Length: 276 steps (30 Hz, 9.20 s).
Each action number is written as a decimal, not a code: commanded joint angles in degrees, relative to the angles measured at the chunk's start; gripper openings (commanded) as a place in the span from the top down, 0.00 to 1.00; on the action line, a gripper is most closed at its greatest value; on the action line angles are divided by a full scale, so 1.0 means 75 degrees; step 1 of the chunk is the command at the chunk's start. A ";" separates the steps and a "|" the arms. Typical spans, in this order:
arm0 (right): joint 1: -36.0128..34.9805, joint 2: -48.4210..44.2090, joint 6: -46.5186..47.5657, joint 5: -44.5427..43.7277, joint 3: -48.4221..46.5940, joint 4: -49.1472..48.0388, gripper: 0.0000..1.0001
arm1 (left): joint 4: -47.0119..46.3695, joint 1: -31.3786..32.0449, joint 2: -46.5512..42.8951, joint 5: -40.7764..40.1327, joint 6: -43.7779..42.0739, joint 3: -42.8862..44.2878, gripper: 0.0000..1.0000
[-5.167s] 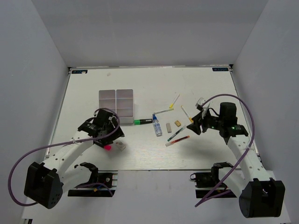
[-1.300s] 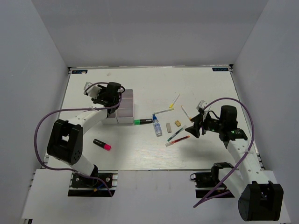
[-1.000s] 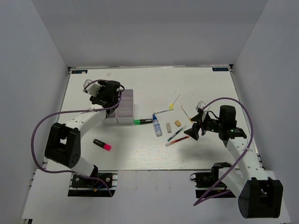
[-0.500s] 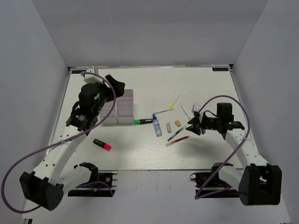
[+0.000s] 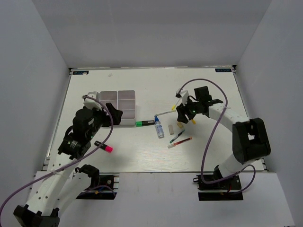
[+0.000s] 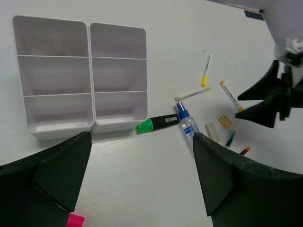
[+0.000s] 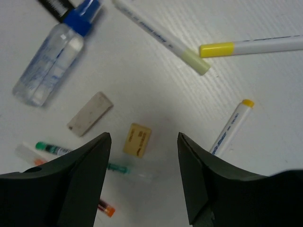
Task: Sort the stationery into containers
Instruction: Pick up the stationery from the center of the board, then place the stationery in the storage box, then pick up the stationery from the center of the board, then place the stationery in the storage box.
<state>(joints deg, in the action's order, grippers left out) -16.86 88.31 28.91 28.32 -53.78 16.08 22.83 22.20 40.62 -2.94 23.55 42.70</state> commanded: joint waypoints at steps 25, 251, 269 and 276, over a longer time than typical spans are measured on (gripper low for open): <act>-0.1068 0.1772 -0.1241 -0.2474 -0.0787 0.0611 0.48 | 0.0249 -0.0053 -0.1197 0.0076 -0.0269 -0.0349 0.00; 0.2811 -0.3209 -0.3034 0.2787 0.0362 0.0130 0.39 | -0.1895 0.1646 0.7932 -0.8421 0.4758 0.3705 1.00; 0.2928 -0.3080 -0.2964 0.3056 0.0292 0.0282 0.34 | -0.1825 0.1646 0.8073 -0.8280 0.4829 0.3705 0.41; 0.2928 -0.3068 -0.2859 0.3092 0.0292 0.0294 0.34 | -0.1755 0.1822 0.7581 -0.8012 0.4747 0.3705 0.40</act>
<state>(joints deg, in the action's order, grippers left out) 4.86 65.36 6.44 49.93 -50.78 18.02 9.08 35.07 101.71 -64.45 59.00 70.65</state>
